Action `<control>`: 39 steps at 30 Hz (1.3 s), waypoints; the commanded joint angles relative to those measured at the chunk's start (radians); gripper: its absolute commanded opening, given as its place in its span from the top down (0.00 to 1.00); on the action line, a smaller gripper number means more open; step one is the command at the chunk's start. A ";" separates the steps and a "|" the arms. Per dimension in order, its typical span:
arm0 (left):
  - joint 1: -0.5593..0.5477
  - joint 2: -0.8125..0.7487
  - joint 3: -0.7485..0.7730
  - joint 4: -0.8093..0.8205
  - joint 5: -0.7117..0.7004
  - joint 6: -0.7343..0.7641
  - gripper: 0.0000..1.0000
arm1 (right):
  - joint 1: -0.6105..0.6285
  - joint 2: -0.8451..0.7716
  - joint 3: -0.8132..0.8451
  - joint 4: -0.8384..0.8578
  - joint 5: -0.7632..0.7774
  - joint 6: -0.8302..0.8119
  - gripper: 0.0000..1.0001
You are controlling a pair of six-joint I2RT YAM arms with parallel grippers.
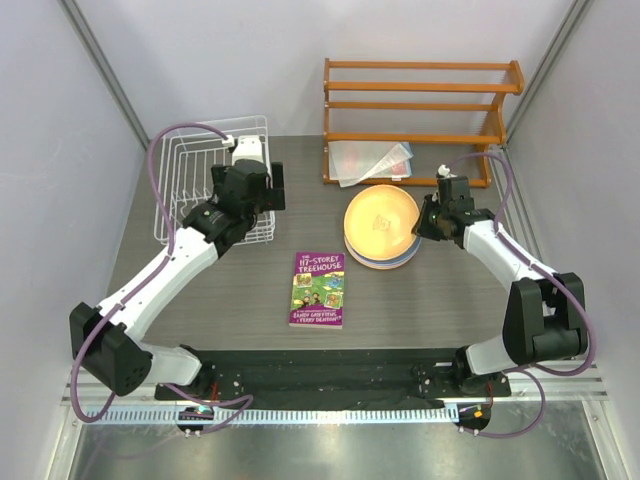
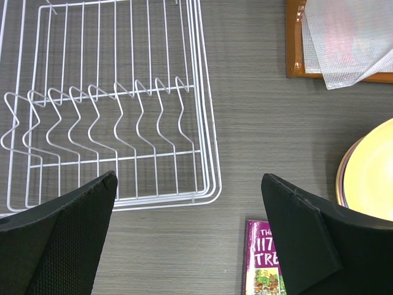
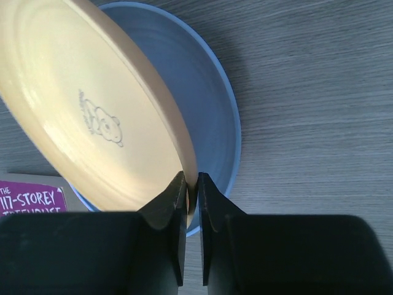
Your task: Unload the plates from the dish rack
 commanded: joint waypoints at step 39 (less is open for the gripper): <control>-0.001 -0.280 -0.314 0.191 -0.001 -0.032 0.01 | 0.209 -0.321 -0.593 0.937 0.773 -0.346 0.16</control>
